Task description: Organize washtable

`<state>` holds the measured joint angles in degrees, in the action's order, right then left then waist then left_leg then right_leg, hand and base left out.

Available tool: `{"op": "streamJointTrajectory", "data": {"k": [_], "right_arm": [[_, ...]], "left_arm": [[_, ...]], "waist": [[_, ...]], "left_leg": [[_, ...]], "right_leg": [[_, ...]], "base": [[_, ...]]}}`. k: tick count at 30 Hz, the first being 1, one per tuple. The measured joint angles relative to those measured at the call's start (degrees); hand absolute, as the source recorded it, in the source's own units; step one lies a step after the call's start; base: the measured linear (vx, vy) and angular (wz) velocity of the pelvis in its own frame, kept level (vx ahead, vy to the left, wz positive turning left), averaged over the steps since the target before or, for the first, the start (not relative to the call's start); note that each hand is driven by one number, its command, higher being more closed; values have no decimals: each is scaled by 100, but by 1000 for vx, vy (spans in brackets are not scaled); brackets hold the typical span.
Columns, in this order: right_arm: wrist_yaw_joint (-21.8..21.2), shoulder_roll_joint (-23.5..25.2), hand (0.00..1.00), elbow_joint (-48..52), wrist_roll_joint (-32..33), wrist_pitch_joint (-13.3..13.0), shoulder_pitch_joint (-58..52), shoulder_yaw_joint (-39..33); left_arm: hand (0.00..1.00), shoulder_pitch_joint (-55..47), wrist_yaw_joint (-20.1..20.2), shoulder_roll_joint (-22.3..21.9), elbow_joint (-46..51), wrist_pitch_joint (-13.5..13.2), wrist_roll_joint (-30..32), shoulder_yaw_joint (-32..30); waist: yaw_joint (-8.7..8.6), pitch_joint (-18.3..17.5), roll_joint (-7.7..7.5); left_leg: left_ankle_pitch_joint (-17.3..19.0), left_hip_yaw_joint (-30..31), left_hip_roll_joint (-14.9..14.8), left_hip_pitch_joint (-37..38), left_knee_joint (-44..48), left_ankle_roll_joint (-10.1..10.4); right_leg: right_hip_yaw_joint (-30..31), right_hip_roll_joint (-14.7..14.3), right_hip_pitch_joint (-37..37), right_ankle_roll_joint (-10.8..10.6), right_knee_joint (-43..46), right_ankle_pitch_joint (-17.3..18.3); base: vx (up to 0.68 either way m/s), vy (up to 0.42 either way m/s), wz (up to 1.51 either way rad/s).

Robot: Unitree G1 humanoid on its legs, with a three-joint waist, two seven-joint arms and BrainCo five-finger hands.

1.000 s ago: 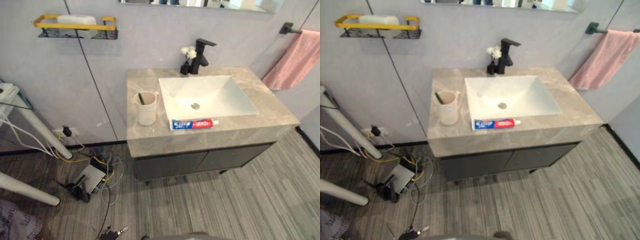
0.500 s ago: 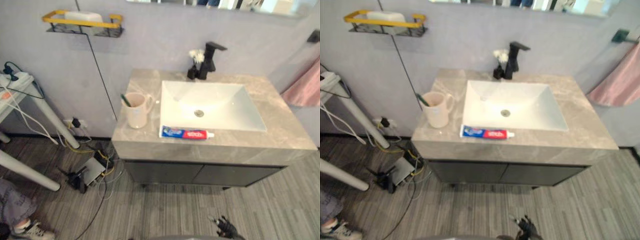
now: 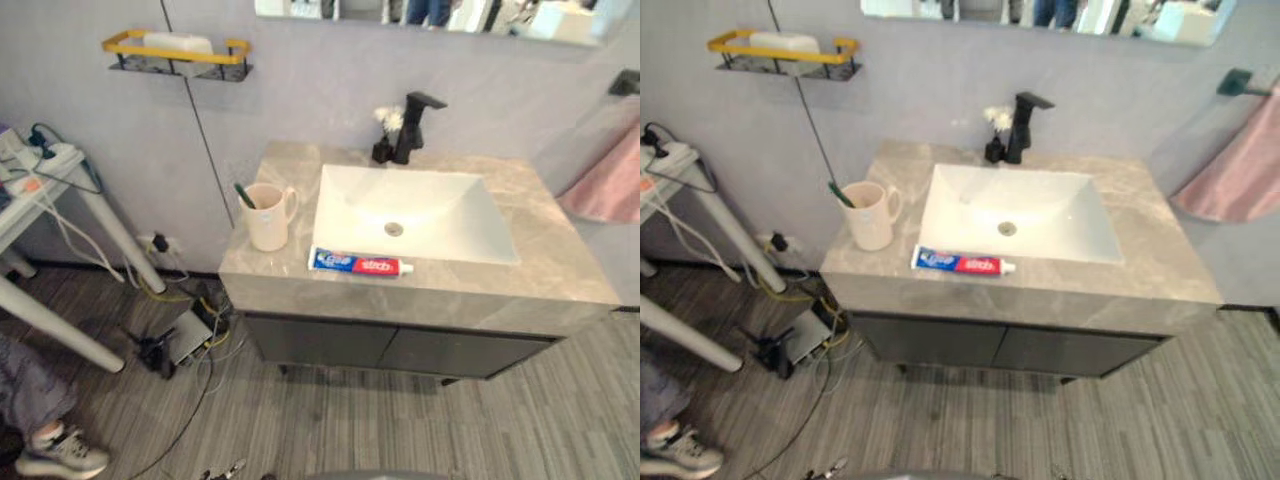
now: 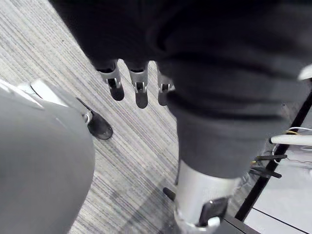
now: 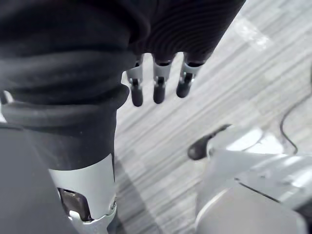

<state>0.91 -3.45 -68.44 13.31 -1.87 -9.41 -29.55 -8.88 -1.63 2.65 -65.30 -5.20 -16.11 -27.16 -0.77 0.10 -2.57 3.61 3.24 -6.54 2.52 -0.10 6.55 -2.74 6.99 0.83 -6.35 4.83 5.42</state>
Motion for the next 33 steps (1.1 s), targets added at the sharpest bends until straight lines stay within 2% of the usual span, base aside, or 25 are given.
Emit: {"op": "streamJointTrajectory", "data": {"k": [1, 6, 7, 14, 16, 19, 20, 21, 22, 23, 24, 25, 27, 29, 31, 33], "right_arm": [[-3, 91, 0, 3, -28, 14, -113, -76], [-33, 322, 0, -8, -236, 126, -368, -289], [-117, 258, 0, -67, -261, 106, -100, -103], [-121, 260, 0, -50, -259, 105, -125, -112], [-117, 288, 0, -40, -224, 102, -203, -177], [-113, 315, 0, -48, -55, 103, -278, -524], [-109, 309, 0, -49, 60, 104, -293, -804], [-110, 275, 0, -48, 259, 100, -294, -1587], [-101, 239, 0, -61, 360, 100, -293, -1975], [-83, 139, 0, -129, 544, 101, -261, -2711], [-12, -81, 0, -316, 767, 101, -158, -3798], [73, -320, 0, -430, 1016, 98, -70, -4662], [234, -620, 0, -494, 1334, 94, -24, -5099], [435, -989, 0, -357, 1606, 81, 72, -5105], [650, -1150, 0, 345, 1638, 49, 207, -4670], [1099, -1191, 0, 2045, 1344, -24, 404, -3907]], "left_arm": [[0, -3, 49, -3, 1, 0, 3, -11], [0, -37, 154, -69, -1, 1, 103, -62], [0, 6, 171, 98, -220, -15, 218, 448], [0, 28, 169, 102, -221, -10, 220, 388], [0, 23, 169, 132, -223, -5, 225, 378], [0, 109, 171, 140, -282, 7, 228, 238], [0, 126, 174, 143, -284, 32, 228, 205], [0, 154, 186, 184, -284, 59, 229, 99], [0, 151, 208, 211, -282, 78, 250, -9], [0, 151, 270, 255, -281, 96, 325, -228], [0, 148, 292, 334, -280, 101, 340, -477], [0, 144, 298, 434, -288, 102, 390, -652], [0, 139, 303, 588, -357, 99, 487, -756], [0, 138, 333, 739, -473, 102, 571, -860], [0, 115, 407, 750, -488, 95, 579, -822], [0, 0, 406, 663, -439, 77, 574, -391]], "waist": [[-4, -26, -14], [-14, -62, 80], [-6, -120, -47], [-37, -117, -42], [-162, -128, -56], [-176, -134, -71], [-184, -126, -94], [-205, -145, -102], [-202, -143, -113], [-199, -140, -191], [-276, -185, -171], [-386, -187, -226], [-454, -172, -246], [-492, -191, -280], [-492, -200, -273], [-491, -225, -192]], "left_leg": [[46, -48, 52, 27, -20, -52], [54, -121, 149, 111, -165, -46], [232, -258, 167, 215, 12, -126], [335, -455, 125, 241, 111, -111], [348, -579, 113, 282, 90, -110], [364, -778, 72, 393, 33, -100], [369, -846, 54, 439, 2, -92], [393, -983, 7, 494, 0, -62], [408, -1055, -15, 518, -17, -58], [420, -1150, -34, 530, -79, -68], [419, -1161, -35, 537, -114, -69], [420, -1124, -27, 522, -115, -69], [421, -1109, -19, 523, -113, -72], [430, -1098, 8, 524, -107, -88], [444, -1080, 62, 523, -96, -114], [461, -1052, 106, 506, -28, -143]], "right_leg": [[50, 52, -2, -11, -51, -5], [159, 135, -6, -24, -146, -19], [275, 136, 89, -73, -300, -55], [409, 105, 49, -78, -301, -56], [429, 103, 52, -78, -309, -57], [456, 78, 56, -74, -312, -65], [468, 56, 56, -66, -314, -79], [468, 6, 58, -28, -339, -121], [477, -14, 64, -18, -360, -142], [561, -44, 89, -40, -384, -159], [589, -50, 81, -53, -399, -167], [571, -44, 79, -55, -398, -168], [566, -42, 81, -61, -397, -173], [562, -26, 81, -89, -394, -194], [572, 25, 81, -123, -394, -218], [568, 80, 72, -132, -378, -270]], "base": [[-107, 88, -19], [-27, 56, -9], [0, 0, 0], [2, 5, -12], [22, 21, -17], [28, 18, -24], [36, 3, -35], [33, 1, -39], [29, -2, -45], [28, -2, -31], [36, -1, -17], [36, 2, -1], [14, 5, 2], [0, 0, 0], [-8, 16, -1], [-38, 39, -3]]}}
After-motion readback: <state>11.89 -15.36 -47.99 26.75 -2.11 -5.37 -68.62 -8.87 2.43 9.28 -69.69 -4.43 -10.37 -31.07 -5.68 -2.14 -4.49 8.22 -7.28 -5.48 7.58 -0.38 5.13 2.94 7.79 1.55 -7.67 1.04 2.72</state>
